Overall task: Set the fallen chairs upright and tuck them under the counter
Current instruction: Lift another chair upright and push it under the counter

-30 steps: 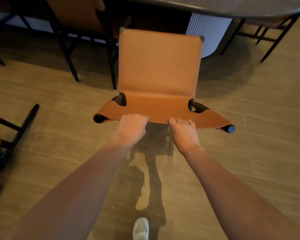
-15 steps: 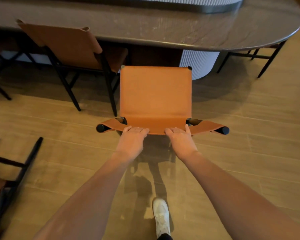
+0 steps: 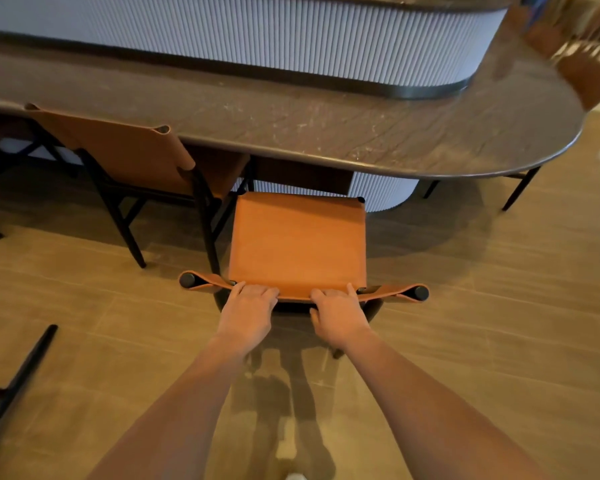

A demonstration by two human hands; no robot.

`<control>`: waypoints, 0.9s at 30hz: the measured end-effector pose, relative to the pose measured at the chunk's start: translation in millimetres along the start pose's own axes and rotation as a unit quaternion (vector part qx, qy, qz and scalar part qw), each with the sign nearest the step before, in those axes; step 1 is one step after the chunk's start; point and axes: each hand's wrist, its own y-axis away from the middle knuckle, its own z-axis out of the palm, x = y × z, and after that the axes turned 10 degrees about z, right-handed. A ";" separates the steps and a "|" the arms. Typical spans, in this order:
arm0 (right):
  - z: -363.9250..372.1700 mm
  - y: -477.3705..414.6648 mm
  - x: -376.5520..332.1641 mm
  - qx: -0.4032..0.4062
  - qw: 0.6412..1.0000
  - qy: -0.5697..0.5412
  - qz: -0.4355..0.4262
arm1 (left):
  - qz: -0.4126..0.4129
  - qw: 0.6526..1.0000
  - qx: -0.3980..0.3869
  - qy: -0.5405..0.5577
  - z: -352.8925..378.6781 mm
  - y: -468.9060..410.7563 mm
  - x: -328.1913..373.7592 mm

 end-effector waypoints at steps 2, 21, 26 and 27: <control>-5.1 -9.8 0.2 -0.002 1.000 -0.003 0.003 | 0.005 1.000 0.005 -0.001 -3.5 -7.2 -2.4; -41.7 -93.3 3.0 -0.008 1.000 -0.009 0.021 | 0.033 0.997 -0.067 0.005 -22.1 -89.9 -42.0; -41.5 -105.3 3.5 -0.004 0.999 -0.024 0.025 | 0.036 0.997 -0.071 0.009 -19.7 -99.9 -48.6; -40.6 -105.3 3.9 -0.002 0.999 -0.030 0.026 | 0.037 0.997 -0.072 0.010 -18.1 -99.5 -48.9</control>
